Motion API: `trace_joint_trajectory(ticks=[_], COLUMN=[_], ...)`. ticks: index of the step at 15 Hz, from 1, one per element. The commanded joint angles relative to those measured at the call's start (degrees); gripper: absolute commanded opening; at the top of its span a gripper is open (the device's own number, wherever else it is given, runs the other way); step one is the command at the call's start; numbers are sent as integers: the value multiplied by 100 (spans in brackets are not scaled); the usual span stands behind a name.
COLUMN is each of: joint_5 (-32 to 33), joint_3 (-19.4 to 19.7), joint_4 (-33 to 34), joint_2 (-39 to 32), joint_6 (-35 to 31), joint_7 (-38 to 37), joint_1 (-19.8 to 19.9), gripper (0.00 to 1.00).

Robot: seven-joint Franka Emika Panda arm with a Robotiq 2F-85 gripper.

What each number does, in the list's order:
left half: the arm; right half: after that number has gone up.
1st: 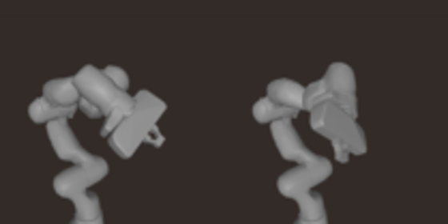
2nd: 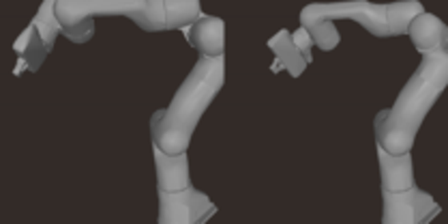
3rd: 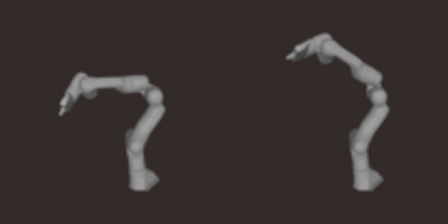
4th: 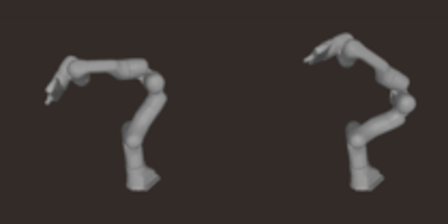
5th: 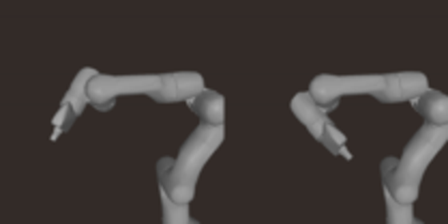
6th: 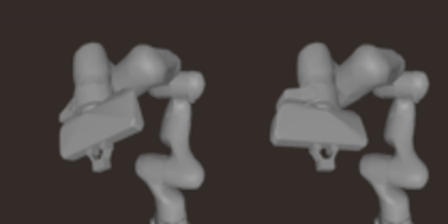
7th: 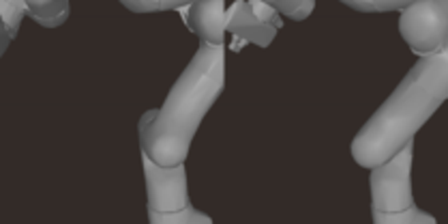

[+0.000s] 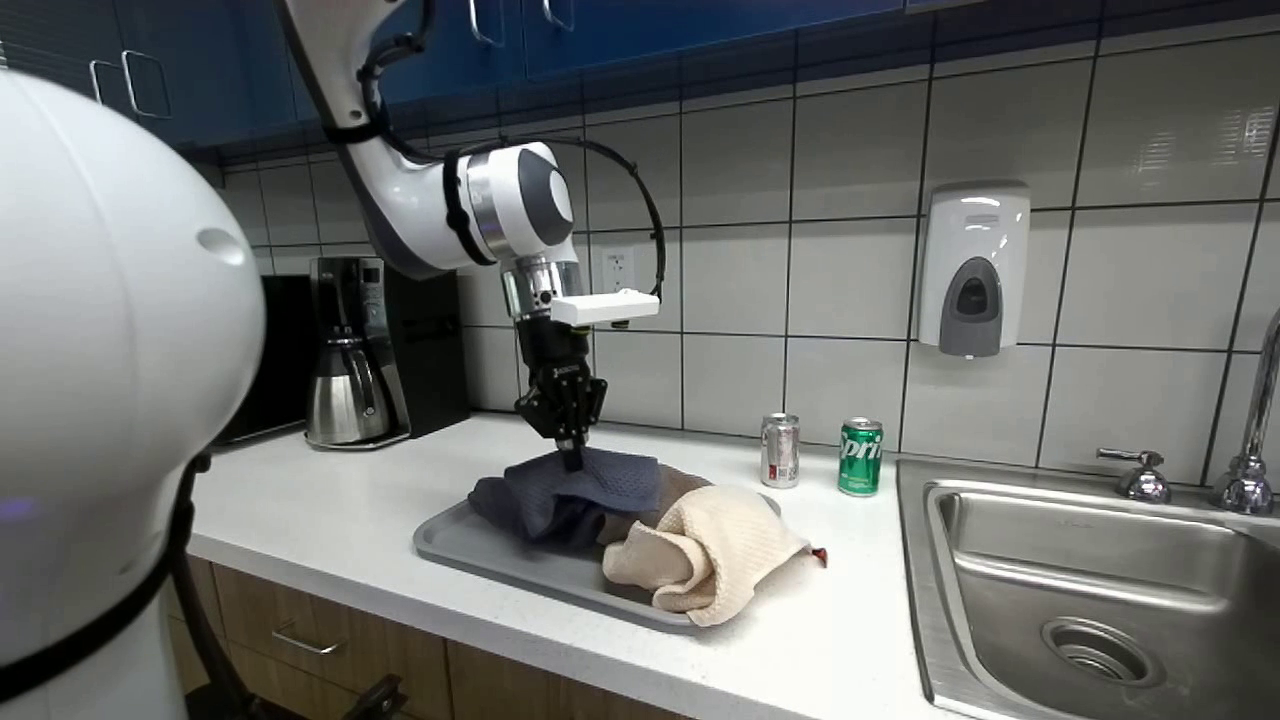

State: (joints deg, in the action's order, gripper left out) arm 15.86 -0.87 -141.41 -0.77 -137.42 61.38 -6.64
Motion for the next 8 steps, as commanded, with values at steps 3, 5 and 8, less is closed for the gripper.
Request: trace_joint_trajectory(ticks=[3, 5, 8], joint_5=[356, 419, 385], joint_3=[-118, -149, -253], joint_4=[253, 227, 175], joint_2=[-423, -464, -555], joint_6=[-452, -644, -897], joint_7=[-11, -24, -3], joint_1=[121, 102, 63], gripper=[1, 1, 1])
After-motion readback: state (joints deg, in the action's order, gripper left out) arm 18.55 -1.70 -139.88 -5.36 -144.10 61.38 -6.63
